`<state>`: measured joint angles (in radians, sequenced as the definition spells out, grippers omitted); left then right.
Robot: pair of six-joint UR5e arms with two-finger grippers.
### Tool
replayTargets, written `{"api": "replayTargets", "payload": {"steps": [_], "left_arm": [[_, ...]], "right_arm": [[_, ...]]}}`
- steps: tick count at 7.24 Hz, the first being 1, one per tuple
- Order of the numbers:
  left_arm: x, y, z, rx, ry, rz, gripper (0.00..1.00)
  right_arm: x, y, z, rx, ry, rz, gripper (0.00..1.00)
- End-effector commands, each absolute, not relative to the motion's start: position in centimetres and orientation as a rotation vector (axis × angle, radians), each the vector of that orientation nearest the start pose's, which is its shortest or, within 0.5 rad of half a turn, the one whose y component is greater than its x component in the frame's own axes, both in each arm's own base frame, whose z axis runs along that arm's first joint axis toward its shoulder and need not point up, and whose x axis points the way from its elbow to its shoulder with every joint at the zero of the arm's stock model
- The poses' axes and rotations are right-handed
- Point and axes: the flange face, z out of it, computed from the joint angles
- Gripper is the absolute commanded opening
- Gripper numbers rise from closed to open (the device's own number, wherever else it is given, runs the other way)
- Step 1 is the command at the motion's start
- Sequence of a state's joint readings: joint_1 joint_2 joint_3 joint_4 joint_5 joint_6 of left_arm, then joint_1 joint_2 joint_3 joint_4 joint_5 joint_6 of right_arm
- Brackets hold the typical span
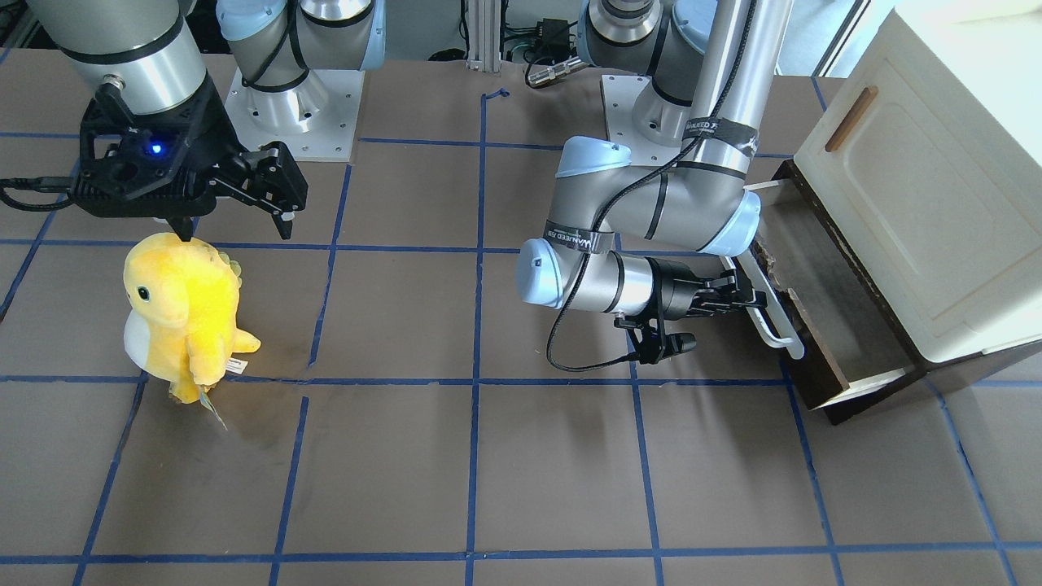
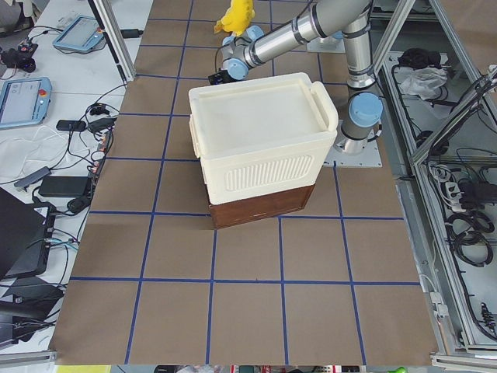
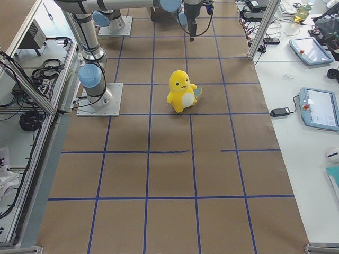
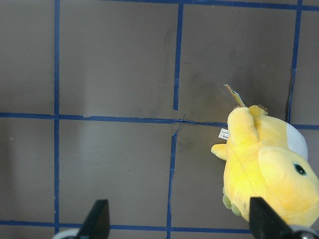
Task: Pull drawer sideways
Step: 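Pull the handle with the left gripper to slide the drawer open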
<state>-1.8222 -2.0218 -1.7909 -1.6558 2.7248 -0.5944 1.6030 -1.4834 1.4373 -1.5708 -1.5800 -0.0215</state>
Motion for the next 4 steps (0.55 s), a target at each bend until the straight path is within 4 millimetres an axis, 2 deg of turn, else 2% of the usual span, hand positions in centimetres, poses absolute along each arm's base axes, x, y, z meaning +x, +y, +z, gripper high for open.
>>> {"api": "replayTargets", "payload": {"steps": [1, 3, 4], "left_arm": [[-17.93, -50.93, 20.43, 0.153, 1.879, 0.173, 0.14], [-18.02, -50.89, 20.43, 0.154, 1.880, 0.173, 0.16], [-18.01, -50.90, 20.36, 0.157, 1.877, 0.174, 0.30]], "right_arm": [[14.95, -52.85, 50.90, -0.084, 3.149, -0.073, 1.00], [14.95, -52.85, 50.90, -0.084, 3.149, -0.073, 1.00], [14.95, -52.85, 50.90, -0.084, 3.149, -0.073, 1.00]]}}
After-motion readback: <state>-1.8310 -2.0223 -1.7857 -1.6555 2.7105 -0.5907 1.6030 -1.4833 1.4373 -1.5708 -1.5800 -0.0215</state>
